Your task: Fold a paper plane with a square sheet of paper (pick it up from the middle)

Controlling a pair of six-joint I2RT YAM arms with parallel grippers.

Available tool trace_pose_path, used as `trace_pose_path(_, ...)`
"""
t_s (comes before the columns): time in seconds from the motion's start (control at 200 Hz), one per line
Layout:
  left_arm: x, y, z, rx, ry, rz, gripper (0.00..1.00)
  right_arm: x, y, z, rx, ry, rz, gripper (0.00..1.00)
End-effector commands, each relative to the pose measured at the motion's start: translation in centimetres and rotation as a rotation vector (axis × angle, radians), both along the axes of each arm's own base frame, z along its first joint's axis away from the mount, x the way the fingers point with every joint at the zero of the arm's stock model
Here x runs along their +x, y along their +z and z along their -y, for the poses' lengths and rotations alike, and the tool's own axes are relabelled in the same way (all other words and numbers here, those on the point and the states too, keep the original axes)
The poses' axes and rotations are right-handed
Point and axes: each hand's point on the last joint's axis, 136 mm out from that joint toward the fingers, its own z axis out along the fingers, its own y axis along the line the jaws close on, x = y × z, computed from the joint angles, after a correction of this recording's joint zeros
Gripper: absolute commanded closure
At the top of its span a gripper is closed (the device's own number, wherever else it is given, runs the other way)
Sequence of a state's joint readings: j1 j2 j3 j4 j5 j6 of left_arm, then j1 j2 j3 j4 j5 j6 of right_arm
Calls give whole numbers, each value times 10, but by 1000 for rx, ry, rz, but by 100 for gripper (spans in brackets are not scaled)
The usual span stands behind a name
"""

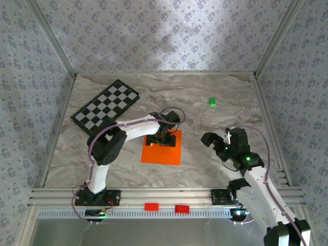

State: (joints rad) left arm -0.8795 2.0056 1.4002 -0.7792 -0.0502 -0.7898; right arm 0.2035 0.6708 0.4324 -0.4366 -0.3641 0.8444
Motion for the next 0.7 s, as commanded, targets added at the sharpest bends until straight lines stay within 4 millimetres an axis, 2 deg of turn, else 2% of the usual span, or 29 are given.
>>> trace_pose_path(0.0, -22, -36, -17, 80, 11, -89, 4, 2, 5, -3, -7, 19, 14, 0)
trace_pose_path(0.33, -20, -32, -12, 65, -2, -78, 7, -5, -9, -3, -76, 50, -79, 1)
trace_pose_path(0.49, -19, -28, -10, 60, -3, -67, 7, -12, -21, 9, -195, 37, -191, 0)
trace_pose_path(0.635, -18, -20, -5, 38, -11, -47, 14, -10, -25, 13, -252, 31, -231, 0)
trace_pose_path(0.695, -17, -17, -2, 28, -20, -36, 21, -8, -24, 7, -234, 50, -218, 0)
